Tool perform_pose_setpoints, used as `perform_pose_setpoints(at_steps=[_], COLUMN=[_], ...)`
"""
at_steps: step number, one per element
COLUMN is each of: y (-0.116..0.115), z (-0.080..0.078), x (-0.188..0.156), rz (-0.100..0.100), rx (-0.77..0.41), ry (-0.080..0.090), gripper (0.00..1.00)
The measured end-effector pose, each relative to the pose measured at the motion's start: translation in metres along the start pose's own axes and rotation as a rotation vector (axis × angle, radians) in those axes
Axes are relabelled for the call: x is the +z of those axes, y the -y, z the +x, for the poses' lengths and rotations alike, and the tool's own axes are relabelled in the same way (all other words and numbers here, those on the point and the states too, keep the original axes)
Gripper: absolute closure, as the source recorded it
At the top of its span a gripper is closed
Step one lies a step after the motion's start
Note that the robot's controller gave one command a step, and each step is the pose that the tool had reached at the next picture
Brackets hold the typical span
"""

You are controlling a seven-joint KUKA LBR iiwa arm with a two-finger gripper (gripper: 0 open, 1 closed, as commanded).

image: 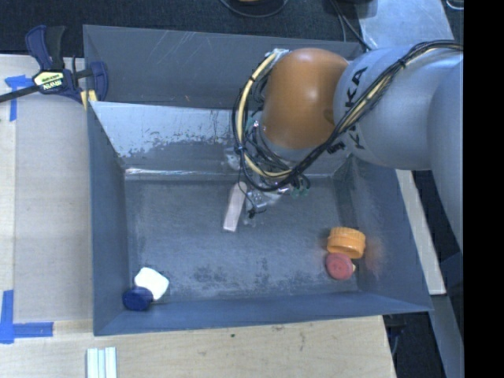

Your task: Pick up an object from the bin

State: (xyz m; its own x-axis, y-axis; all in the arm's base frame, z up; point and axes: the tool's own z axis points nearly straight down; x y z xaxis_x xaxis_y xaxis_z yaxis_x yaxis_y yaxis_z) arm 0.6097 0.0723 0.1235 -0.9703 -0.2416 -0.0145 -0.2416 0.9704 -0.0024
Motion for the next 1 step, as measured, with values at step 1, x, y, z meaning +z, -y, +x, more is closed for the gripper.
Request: perform_pose_setpoints(at_steps=[1], y=[0.0162], z=[0.027], x=[0.0333], rz=[-0.003], rx=[0.032], ry=[-0.022], gripper=[0.0])
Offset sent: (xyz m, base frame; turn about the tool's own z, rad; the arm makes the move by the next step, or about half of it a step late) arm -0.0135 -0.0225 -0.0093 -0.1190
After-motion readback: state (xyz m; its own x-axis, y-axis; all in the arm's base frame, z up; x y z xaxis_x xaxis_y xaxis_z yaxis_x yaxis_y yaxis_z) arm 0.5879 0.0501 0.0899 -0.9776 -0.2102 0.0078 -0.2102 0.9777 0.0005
